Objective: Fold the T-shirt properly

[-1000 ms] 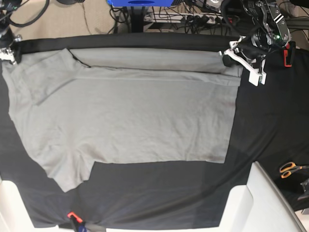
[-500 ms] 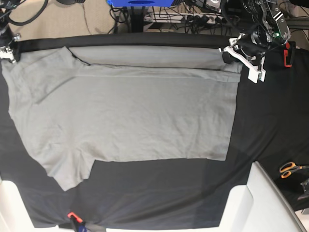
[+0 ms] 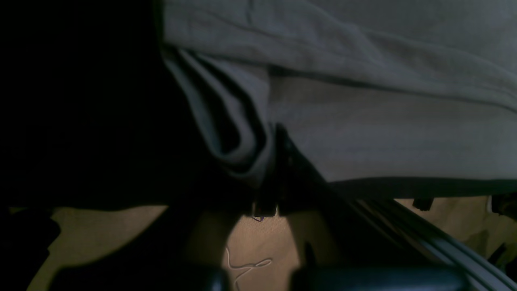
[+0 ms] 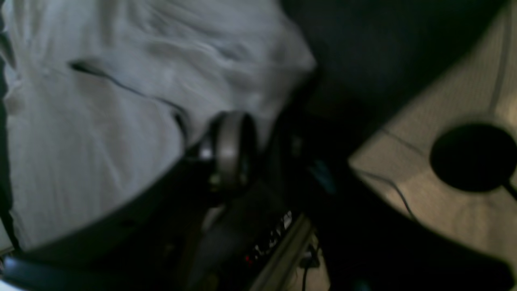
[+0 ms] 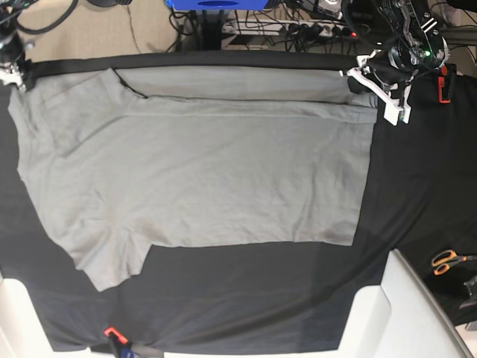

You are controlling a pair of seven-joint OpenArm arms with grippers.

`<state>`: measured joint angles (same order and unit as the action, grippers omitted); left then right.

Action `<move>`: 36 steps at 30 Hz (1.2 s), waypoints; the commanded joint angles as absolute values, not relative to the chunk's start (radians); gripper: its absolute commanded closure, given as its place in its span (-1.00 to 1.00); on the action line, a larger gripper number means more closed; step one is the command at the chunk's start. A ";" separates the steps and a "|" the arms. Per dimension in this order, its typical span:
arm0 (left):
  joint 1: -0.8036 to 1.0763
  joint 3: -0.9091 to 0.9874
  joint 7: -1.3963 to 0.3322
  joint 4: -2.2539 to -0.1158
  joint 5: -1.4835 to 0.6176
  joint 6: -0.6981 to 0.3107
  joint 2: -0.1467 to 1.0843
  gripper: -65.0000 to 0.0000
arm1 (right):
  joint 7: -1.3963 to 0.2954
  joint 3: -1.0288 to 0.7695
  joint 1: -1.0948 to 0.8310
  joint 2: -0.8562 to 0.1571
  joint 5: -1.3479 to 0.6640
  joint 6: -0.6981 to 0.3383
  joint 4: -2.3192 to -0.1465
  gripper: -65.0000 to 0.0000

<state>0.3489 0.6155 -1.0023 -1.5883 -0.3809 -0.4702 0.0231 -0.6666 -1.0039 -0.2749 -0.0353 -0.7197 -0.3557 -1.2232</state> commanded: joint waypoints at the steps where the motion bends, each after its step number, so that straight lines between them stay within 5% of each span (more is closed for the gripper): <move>1: 0.349 0.624 -0.990 -1.603 -0.377 -0.463 0.036 1.00 | -0.656 -1.010 -0.272 -0.054 -0.727 -0.358 -1.241 0.28; 2: 0.349 0.624 -0.990 -1.603 -0.377 -0.463 0.036 1.00 | -0.656 -1.013 -0.272 -0.054 -0.727 -0.358 -1.242 0.20; 8: 0.369 0.624 -0.990 -1.613 -0.380 -0.463 0.036 -0.15 | -0.650 -1.015 -0.297 -0.050 -0.727 -0.358 -1.326 -0.05; 12: 0.401 0.628 -0.987 -1.655 -0.377 -0.463 0.036 -0.47 | -0.648 -1.015 -0.298 -0.033 -0.725 -0.340 -1.426 -0.06; 20: 0.326 0.829 -0.987 -1.678 -0.374 -0.463 0.116 -0.48 | -0.608 -0.955 -0.154 -0.176 -0.664 -0.318 -1.386 -0.07; 26: 0.211 0.828 -0.987 -1.675 -0.374 -0.463 0.266 -0.50 | -0.392 -0.665 0.134 -0.371 -0.414 -0.435 -0.974 -0.07; 36: 0.234 0.748 -0.987 -1.655 -0.374 -0.463 0.338 -0.48 | 0.084 -0.384 0.456 -0.433 -0.237 -0.438 -0.274 -0.07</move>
